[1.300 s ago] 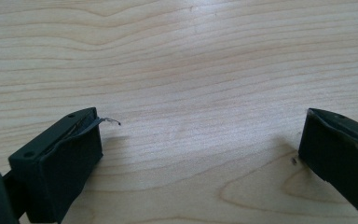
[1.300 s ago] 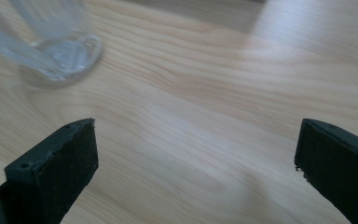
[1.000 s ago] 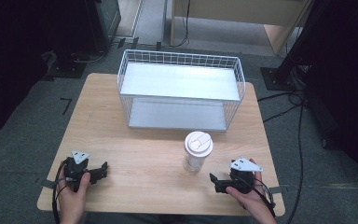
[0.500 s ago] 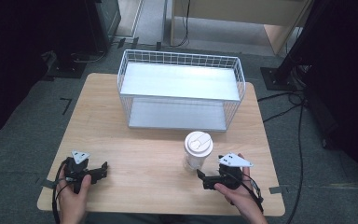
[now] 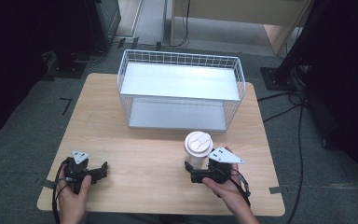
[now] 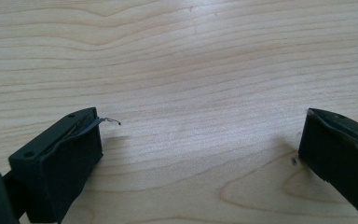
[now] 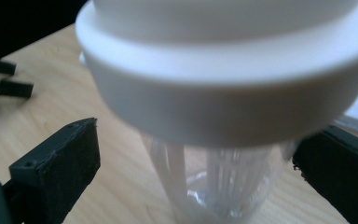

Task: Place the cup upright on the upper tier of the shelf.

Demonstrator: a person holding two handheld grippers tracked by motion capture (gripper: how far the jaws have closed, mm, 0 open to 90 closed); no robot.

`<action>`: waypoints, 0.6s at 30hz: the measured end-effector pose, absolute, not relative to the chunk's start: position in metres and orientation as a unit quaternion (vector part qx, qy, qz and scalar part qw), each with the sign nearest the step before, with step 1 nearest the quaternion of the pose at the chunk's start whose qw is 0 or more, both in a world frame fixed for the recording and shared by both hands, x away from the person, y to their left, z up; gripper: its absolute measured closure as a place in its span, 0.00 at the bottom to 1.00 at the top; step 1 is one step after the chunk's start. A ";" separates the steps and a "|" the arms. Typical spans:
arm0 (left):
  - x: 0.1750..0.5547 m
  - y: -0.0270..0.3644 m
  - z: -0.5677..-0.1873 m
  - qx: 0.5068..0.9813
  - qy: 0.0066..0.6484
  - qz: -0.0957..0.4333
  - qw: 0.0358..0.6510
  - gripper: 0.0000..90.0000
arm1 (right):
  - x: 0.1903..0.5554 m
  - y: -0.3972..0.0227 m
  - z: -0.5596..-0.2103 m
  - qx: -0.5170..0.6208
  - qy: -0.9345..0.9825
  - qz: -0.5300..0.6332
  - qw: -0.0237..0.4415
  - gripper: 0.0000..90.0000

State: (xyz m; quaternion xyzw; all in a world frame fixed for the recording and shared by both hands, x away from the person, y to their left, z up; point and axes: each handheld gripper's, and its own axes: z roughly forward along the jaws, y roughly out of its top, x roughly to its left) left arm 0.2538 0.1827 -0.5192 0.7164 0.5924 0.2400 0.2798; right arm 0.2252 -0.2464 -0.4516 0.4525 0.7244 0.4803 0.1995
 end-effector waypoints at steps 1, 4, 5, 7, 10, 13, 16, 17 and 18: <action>0.254 0.183 -0.519 0.716 0.592 0.240 0.280 0.00 | 0.226 -0.246 -0.451 0.457 0.717 0.484 0.206 0.05; 0.254 0.183 -0.519 0.716 0.592 0.240 0.280 0.00 | 0.229 -0.244 -0.451 0.465 0.699 0.500 0.212 0.07; 0.254 0.183 -0.519 0.716 0.592 0.240 0.280 0.00 | 0.230 -0.244 -0.451 0.467 0.697 0.502 0.212 0.07; 0.254 0.183 -0.519 0.717 0.592 0.240 0.280 0.00 | 0.232 -0.243 -0.452 0.469 0.691 0.505 0.219 0.08; 0.254 0.183 -0.519 0.717 0.592 0.240 0.280 0.00 | 0.233 -0.240 -0.454 0.472 0.687 0.504 0.227 0.08; 0.254 0.183 -0.519 0.716 0.592 0.240 0.280 0.00 | 0.232 -0.236 -0.453 0.457 0.688 0.504 0.252 0.08; 0.254 0.183 -0.519 0.717 0.592 0.240 0.280 0.00 | 0.231 -0.234 -0.453 0.465 0.680 0.502 0.264 0.14; 0.254 0.183 -0.519 0.716 0.592 0.240 0.280 0.00 | 0.232 -0.235 -0.453 0.463 0.680 0.502 0.268 0.15; 0.254 0.183 -0.519 0.717 0.592 0.240 0.280 0.00 | 0.231 -0.234 -0.453 0.462 0.680 0.501 0.270 0.15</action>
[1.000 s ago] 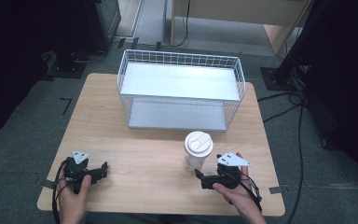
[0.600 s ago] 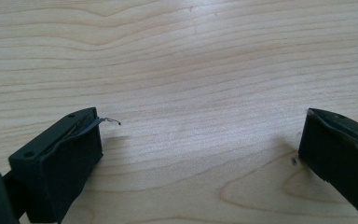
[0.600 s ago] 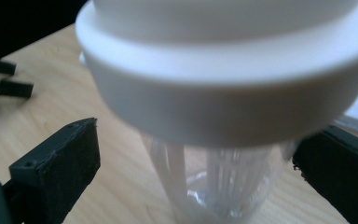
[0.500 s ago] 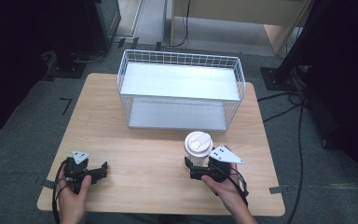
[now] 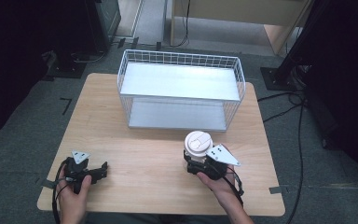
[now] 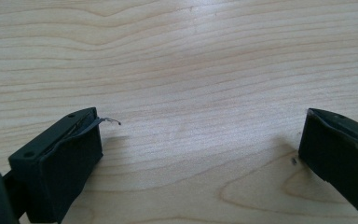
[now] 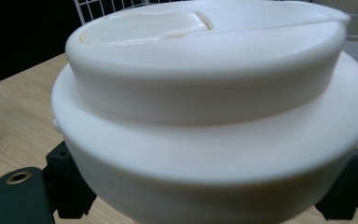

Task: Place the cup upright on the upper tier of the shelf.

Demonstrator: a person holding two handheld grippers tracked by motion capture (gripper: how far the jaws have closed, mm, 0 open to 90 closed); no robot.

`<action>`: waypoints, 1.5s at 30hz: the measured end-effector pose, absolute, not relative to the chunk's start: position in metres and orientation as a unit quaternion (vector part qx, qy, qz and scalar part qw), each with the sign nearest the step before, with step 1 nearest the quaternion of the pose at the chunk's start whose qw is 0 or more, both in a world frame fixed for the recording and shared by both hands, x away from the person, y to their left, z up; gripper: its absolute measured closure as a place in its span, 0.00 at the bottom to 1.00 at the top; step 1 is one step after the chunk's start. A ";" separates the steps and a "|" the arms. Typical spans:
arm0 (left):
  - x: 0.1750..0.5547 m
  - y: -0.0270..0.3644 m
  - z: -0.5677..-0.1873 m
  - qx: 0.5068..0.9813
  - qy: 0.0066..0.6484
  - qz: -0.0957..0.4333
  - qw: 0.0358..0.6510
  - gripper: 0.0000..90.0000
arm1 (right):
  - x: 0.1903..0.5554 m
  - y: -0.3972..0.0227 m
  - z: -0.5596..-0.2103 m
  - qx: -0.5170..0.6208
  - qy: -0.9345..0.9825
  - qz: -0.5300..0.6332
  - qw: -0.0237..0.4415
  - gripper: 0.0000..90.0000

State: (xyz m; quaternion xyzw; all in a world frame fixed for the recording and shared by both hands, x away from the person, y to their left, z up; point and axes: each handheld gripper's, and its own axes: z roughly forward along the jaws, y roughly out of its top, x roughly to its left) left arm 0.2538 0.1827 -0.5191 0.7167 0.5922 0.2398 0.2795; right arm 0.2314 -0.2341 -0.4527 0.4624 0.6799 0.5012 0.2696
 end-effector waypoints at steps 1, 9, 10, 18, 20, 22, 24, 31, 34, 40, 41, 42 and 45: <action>0.254 0.183 -0.519 0.717 0.592 0.240 0.280 0.00 | 0.231 -0.234 -0.453 0.461 0.680 0.500 0.276 0.16; 0.254 0.183 -0.519 0.717 0.592 0.240 0.280 0.00 | 0.228 -0.226 -0.447 0.455 0.665 0.507 0.306 0.17; 0.254 0.183 -0.519 0.716 0.592 0.240 0.280 0.00 | 0.228 -0.226 -0.442 0.451 0.661 0.513 0.311 0.17; 0.254 0.183 -0.519 0.717 0.592 0.240 0.280 0.00 | 0.228 -0.224 -0.425 0.447 0.645 0.523 0.332 0.17; 0.254 0.183 -0.519 0.717 0.592 0.240 0.280 0.00 | 0.229 -0.224 -0.420 0.449 0.639 0.526 0.337 0.17; 0.254 0.183 -0.519 0.716 0.593 0.240 0.281 0.00 | 0.231 -0.224 -0.416 0.453 0.634 0.526 0.340 0.17; 0.254 0.182 -0.519 0.715 0.593 0.240 0.281 0.00 | 0.233 -0.224 -0.411 0.454 0.632 0.526 0.343 0.17; 0.254 0.183 -0.519 0.717 0.592 0.241 0.280 0.00 | 0.236 -0.228 -0.393 0.449 0.613 0.540 0.361 0.17; 0.254 0.183 -0.519 0.717 0.592 0.241 0.279 0.00 | 0.238 -0.229 -0.383 0.445 0.603 0.546 0.374 0.17; 0.254 0.183 -0.519 0.717 0.592 0.240 0.279 0.00 | 0.244 -0.232 -0.359 0.444 0.583 0.554 0.395 0.17; 0.254 0.183 -0.519 0.717 0.592 0.240 0.279 0.00 | 0.245 -0.233 -0.355 0.443 0.581 0.555 0.399 0.17; 0.254 0.183 -0.519 0.717 0.592 0.240 0.279 0.00 | 0.247 -0.233 -0.352 0.442 0.578 0.556 0.402 0.17; 0.254 0.183 -0.519 0.717 0.592 0.240 0.279 0.00 | 0.251 -0.235 -0.341 0.440 0.571 0.559 0.409 0.17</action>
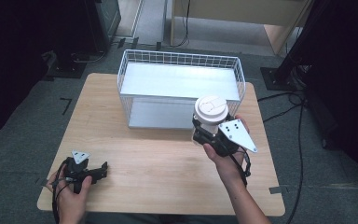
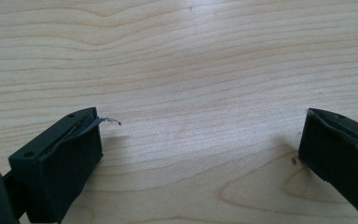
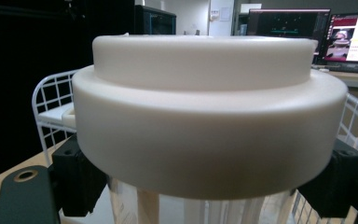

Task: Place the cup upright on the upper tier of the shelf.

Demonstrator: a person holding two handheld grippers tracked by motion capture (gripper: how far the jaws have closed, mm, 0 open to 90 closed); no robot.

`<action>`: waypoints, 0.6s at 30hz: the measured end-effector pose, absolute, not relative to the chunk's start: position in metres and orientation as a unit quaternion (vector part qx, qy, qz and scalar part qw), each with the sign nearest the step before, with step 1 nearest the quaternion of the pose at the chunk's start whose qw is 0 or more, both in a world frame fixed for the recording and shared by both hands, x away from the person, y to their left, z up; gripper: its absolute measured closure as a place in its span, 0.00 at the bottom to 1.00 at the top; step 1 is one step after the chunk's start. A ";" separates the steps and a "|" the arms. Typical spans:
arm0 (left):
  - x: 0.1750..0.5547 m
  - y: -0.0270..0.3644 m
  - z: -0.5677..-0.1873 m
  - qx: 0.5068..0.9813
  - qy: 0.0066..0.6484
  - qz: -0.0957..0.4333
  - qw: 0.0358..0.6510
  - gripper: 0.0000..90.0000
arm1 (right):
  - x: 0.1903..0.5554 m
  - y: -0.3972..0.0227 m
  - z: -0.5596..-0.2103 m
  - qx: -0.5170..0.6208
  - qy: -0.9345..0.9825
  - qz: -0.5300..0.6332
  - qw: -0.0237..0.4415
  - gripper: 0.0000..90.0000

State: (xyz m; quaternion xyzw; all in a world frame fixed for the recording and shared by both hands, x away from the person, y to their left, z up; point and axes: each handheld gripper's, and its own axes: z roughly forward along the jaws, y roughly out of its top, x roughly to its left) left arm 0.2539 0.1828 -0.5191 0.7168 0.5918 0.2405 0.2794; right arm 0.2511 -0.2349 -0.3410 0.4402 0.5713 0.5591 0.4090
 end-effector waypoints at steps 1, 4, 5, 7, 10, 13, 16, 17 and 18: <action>0.254 0.183 -0.519 0.717 0.592 0.241 0.280 0.00 | 0.253 -0.236 -0.337 0.440 0.569 0.559 0.412 0.17; 0.254 0.183 -0.519 0.717 0.592 0.241 0.279 0.00 | 0.259 -0.237 -0.328 0.439 0.564 0.561 0.417 0.17; 0.254 0.183 -0.519 0.717 0.592 0.241 0.280 0.00 | 0.262 -0.238 -0.325 0.439 0.563 0.562 0.417 0.17; 0.254 0.183 -0.519 0.717 0.592 0.241 0.280 0.00 | 0.267 -0.240 -0.320 0.440 0.560 0.565 0.417 0.17; 0.254 0.183 -0.519 0.717 0.592 0.241 0.279 0.00 | 0.276 -0.242 -0.314 0.443 0.554 0.565 0.421 0.17; 0.254 0.183 -0.519 0.717 0.592 0.241 0.280 0.00 | 0.284 -0.243 -0.308 0.445 0.549 0.564 0.426 0.17; 0.254 0.183 -0.519 0.717 0.592 0.241 0.280 0.00 | 0.292 -0.243 -0.301 0.447 0.546 0.562 0.432 0.17; 0.254 0.183 -0.519 0.717 0.592 0.241 0.280 0.00 | 0.294 -0.243 -0.299 0.448 0.544 0.562 0.432 0.17; 0.254 0.183 -0.519 0.717 0.592 0.241 0.279 0.00 | 0.296 -0.243 -0.298 0.448 0.544 0.561 0.434 0.17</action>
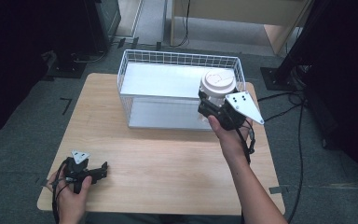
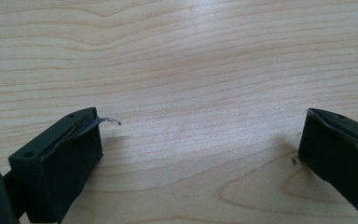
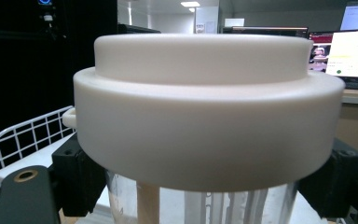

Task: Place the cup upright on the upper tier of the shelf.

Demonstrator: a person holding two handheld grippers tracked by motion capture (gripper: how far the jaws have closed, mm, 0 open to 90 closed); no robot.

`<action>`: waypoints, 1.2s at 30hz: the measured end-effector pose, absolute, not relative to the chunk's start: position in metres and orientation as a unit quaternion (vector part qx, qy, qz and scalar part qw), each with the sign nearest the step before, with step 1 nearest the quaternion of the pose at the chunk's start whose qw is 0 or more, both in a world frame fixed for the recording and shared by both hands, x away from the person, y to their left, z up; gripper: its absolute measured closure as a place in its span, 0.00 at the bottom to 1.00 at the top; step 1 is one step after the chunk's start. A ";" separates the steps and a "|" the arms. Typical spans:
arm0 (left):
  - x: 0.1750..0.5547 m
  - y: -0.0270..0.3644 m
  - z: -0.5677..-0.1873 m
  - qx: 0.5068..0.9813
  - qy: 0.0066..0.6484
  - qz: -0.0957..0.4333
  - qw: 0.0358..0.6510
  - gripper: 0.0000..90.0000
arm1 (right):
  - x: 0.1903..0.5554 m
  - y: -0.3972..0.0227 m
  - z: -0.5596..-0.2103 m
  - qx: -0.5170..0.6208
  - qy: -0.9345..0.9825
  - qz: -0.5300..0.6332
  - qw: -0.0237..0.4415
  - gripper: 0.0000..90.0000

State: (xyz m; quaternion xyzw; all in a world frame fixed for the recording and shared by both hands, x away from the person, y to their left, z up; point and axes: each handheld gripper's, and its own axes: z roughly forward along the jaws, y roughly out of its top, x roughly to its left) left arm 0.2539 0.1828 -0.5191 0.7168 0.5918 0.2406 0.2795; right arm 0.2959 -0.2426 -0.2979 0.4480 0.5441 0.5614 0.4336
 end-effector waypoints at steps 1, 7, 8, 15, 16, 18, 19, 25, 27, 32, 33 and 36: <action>0.254 0.183 -0.519 0.717 0.592 0.241 0.279 0.00 | 0.298 -0.242 -0.296 0.449 0.543 0.561 0.433 0.17; 0.254 0.183 -0.519 0.717 0.592 0.241 0.279 0.00 | 0.316 -0.241 -0.288 0.454 0.543 0.555 0.437 0.17; 0.254 0.183 -0.519 0.717 0.592 0.241 0.279 0.00 | 0.319 -0.240 -0.287 0.455 0.543 0.553 0.439 0.17; 0.254 0.183 -0.519 0.717 0.592 0.241 0.280 0.00 | 0.337 -0.238 -0.281 0.460 0.537 0.548 0.447 0.17; 0.254 0.183 -0.519 0.717 0.592 0.241 0.280 0.00 | 0.338 -0.238 -0.280 0.462 0.534 0.550 0.446 0.17; 0.254 0.183 -0.519 0.717 0.592 0.241 0.279 0.00 | 0.341 -0.237 -0.278 0.465 0.529 0.553 0.444 0.17; 0.254 0.183 -0.519 0.717 0.592 0.241 0.280 0.00 | 0.343 -0.237 -0.277 0.465 0.529 0.554 0.445 0.17; 0.254 0.182 -0.519 0.720 0.587 0.240 0.281 0.00 | 0.355 -0.232 -0.274 0.464 0.532 0.548 0.449 0.17; 0.254 0.182 -0.519 0.719 0.588 0.240 0.282 0.00 | 0.360 -0.230 -0.273 0.464 0.531 0.547 0.452 0.17; 0.254 0.182 -0.519 0.719 0.588 0.240 0.282 0.00 | 0.373 -0.227 -0.270 0.466 0.529 0.545 0.454 0.17; 0.254 0.182 -0.519 0.720 0.588 0.239 0.282 0.00 | 0.376 -0.227 -0.269 0.466 0.529 0.543 0.457 0.17; 0.254 0.182 -0.519 0.719 0.588 0.239 0.282 0.00 | 0.384 -0.224 -0.268 0.468 0.528 0.542 0.457 0.17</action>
